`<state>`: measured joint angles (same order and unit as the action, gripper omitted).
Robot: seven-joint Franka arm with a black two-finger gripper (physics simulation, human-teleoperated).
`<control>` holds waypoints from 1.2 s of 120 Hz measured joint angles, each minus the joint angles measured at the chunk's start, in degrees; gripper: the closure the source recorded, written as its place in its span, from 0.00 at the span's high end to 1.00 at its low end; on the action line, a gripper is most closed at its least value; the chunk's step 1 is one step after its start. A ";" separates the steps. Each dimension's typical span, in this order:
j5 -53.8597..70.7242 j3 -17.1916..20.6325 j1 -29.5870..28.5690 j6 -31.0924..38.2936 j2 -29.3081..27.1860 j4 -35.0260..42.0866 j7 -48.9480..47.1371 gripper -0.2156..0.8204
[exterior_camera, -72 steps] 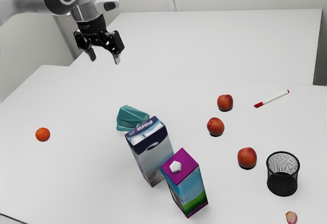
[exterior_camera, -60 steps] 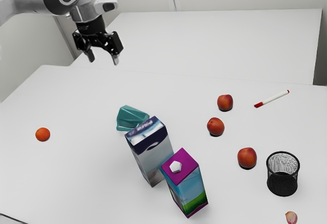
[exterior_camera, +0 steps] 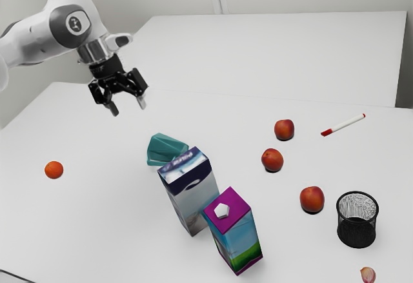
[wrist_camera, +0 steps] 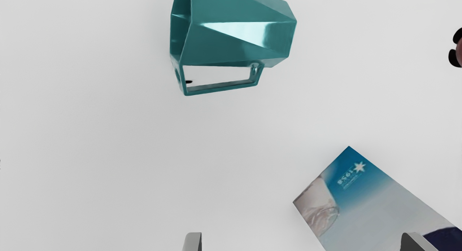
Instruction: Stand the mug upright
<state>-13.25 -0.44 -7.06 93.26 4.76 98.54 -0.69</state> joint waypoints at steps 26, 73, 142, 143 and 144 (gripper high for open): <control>-6.51 -0.02 -4.61 8.55 3.91 3.82 10.44 0.79; -18.80 -0.01 -8.45 16.78 14.99 3.43 31.49 0.79; -30.81 2.47 -11.22 13.46 21.98 2.41 47.50 0.79; -30.97 2.51 -11.28 13.29 22.10 2.42 47.63 0.79; -31.13 2.54 -11.34 13.12 22.21 2.42 47.77 0.79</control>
<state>-44.39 2.10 -18.40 106.38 26.97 100.96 47.08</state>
